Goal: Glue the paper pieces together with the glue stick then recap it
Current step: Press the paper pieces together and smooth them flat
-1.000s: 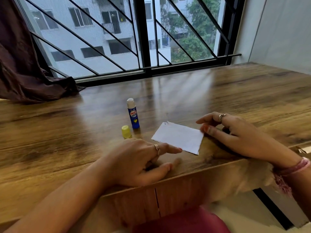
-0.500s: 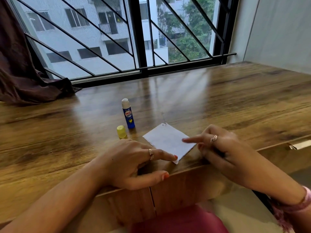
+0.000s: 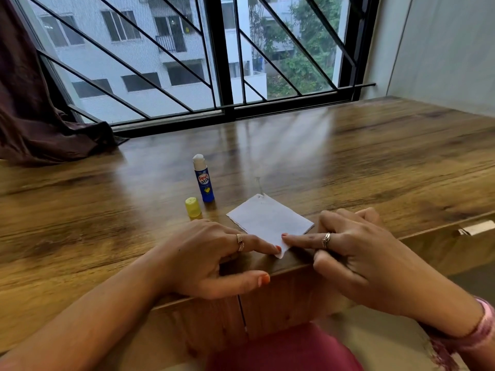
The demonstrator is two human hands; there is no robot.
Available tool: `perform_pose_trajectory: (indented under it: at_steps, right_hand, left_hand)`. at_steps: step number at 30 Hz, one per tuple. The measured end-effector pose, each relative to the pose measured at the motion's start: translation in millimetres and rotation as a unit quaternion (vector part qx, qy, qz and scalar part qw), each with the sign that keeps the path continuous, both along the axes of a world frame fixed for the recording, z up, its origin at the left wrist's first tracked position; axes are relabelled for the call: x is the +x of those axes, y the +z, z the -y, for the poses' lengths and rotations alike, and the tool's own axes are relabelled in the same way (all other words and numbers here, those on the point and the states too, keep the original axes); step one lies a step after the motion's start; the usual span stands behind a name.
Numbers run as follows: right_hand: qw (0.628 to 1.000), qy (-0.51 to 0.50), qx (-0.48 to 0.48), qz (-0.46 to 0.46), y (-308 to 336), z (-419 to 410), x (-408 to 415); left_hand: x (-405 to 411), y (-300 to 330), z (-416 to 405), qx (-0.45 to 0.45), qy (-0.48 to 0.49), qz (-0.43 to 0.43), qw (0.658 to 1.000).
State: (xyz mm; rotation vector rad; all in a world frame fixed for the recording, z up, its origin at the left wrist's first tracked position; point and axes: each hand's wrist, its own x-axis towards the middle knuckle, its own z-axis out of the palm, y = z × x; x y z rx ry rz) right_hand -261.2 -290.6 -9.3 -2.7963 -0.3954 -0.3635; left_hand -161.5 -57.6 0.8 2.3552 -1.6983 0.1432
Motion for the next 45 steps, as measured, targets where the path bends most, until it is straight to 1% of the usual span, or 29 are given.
perform_pose_trajectory:
  at_steps: [7,10,14,18,21,24,27,29,32,35,39,42,45]
  right_hand:
    - [0.999,-0.052,-0.01,-0.002,7,26,9]
    - [0.999,-0.044,0.004,-0.005,7,28,12]
    - [0.998,-0.034,0.053,-0.014,6,28,14]
    - [0.998,-0.036,0.051,0.006,5,20,12]
    - [0.998,-0.017,0.053,0.007,5,12,9]
    - [0.996,0.018,0.085,-0.015,5,0,4]
    - [0.994,0.053,0.086,-0.04,4,-12,3]
    - [0.993,0.067,0.083,-0.051,6,-12,5]
    - [0.993,0.061,0.078,-0.059,12,1,13]
    - [0.992,0.061,0.084,-0.077,15,14,21]
    - [0.991,0.079,0.081,-0.07,8,12,16]
    - [0.993,0.078,0.073,-0.055,4,1,9]
    - [0.997,0.055,0.03,-0.035,2,-8,5]
  left_hand:
    - [-1,0,0,-0.006,0.002,-0.002,1.0]
    - [-1,2,0,-0.007,0.002,-0.003,1.0]
    - [-2,4,2,-0.016,0.001,-0.004,1.0]
    - [-1,7,-2,-0.015,0.021,-0.004,1.0]
    - [4,9,-9,-0.022,0.056,0.019,0.998]
    - [8,9,-12,-0.029,0.094,0.052,0.994]
    - [11,7,-12,-0.034,0.119,0.07,0.99]
    - [11,5,-12,-0.034,0.124,0.067,0.989]
    - [11,5,-13,-0.029,0.128,0.055,0.99]
    - [6,10,-11,-0.019,0.098,0.045,0.994]
    - [-1,12,-9,-0.017,0.002,0.005,1.0]
    - [-3,13,-8,-0.002,-0.013,-0.011,1.0]
    - [-1,11,-7,0.025,-0.016,-0.009,1.0]
